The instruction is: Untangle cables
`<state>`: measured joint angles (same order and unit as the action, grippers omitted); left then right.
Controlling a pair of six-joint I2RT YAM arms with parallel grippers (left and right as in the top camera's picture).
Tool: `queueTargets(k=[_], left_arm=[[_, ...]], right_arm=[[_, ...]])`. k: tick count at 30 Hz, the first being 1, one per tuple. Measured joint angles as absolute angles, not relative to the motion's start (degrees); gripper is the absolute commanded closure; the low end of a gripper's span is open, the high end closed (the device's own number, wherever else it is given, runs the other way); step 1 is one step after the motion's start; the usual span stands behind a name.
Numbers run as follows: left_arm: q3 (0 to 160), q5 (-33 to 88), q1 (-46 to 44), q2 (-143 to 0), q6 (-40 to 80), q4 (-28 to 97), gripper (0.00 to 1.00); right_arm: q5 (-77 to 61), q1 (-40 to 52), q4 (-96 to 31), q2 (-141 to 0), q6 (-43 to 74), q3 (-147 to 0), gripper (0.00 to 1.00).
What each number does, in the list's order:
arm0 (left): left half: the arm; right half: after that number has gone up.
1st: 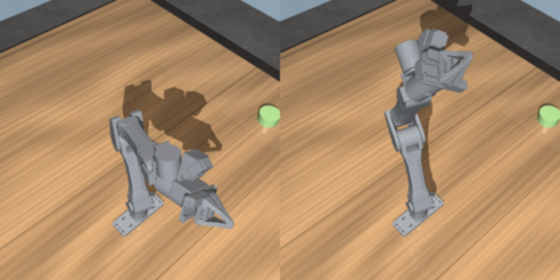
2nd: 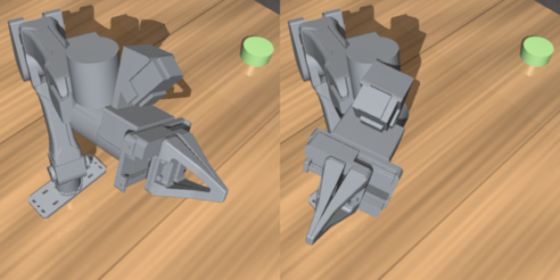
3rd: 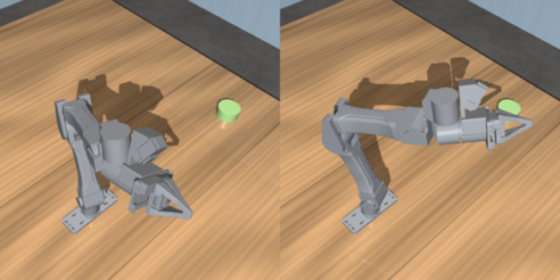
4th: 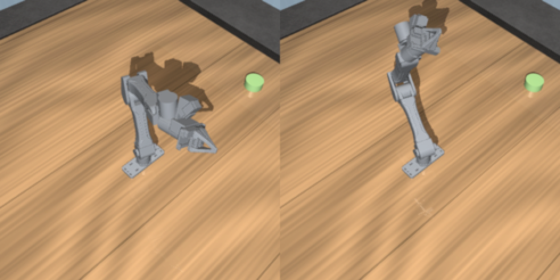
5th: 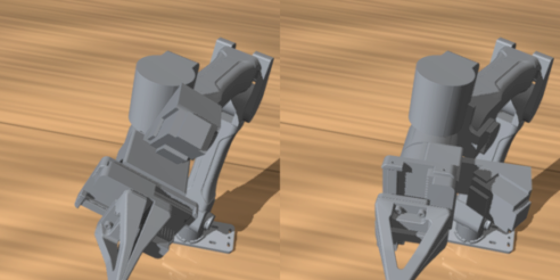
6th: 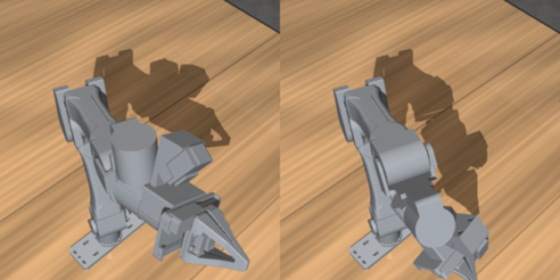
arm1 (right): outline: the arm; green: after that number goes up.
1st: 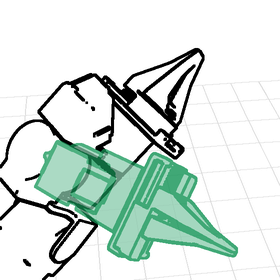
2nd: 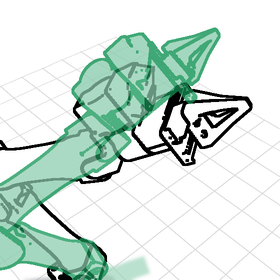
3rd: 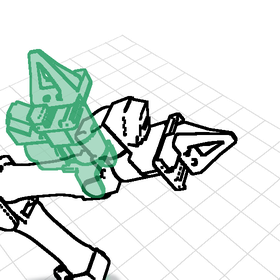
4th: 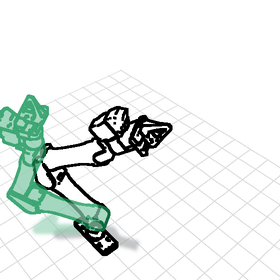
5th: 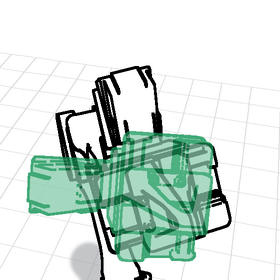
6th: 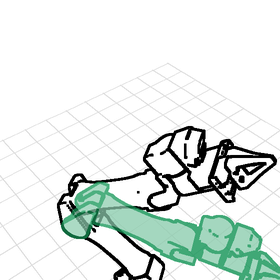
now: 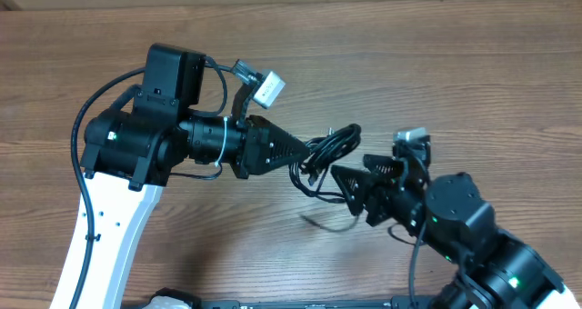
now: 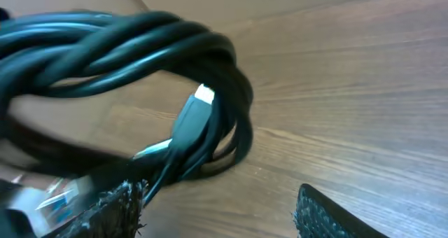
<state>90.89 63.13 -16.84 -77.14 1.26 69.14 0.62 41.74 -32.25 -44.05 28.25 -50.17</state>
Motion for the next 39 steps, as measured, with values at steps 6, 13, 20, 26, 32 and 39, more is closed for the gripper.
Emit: queueTargets(k=[6,13,20,26,32,39], left_arm=[[90.9,64.9,-16.8,-77.1,1.2,69.8,0.96],[90.9,65.8,-16.8,-77.1,-0.7,71.7,0.96],[90.9,59.7,-16.8,-77.1,-1.7,72.6,0.96],[91.1,41.8,-17.3,-76.9,4.7,74.7,0.95],[91.2,28.8,-18.2,-76.9,14.4,75.7,0.71],[91.1,18.3,-17.1,-76.9,19.9,76.8,0.34]], right_arm=[[2.2,41.7,-23.4,-49.7,25.1,-50.1,0.32],[3.6,41.8,-17.3,-51.8,22.7,-50.1,0.86],[6.5,41.6,-17.9,-52.2,22.5,-50.0,0.96],[6.5,41.9,-19.8,-50.9,22.0,-49.0,0.96],[4.5,42.6,-19.8,-47.2,21.8,-49.0,0.96],[6.7,42.0,-20.2,-44.3,22.2,-49.0,0.96]])
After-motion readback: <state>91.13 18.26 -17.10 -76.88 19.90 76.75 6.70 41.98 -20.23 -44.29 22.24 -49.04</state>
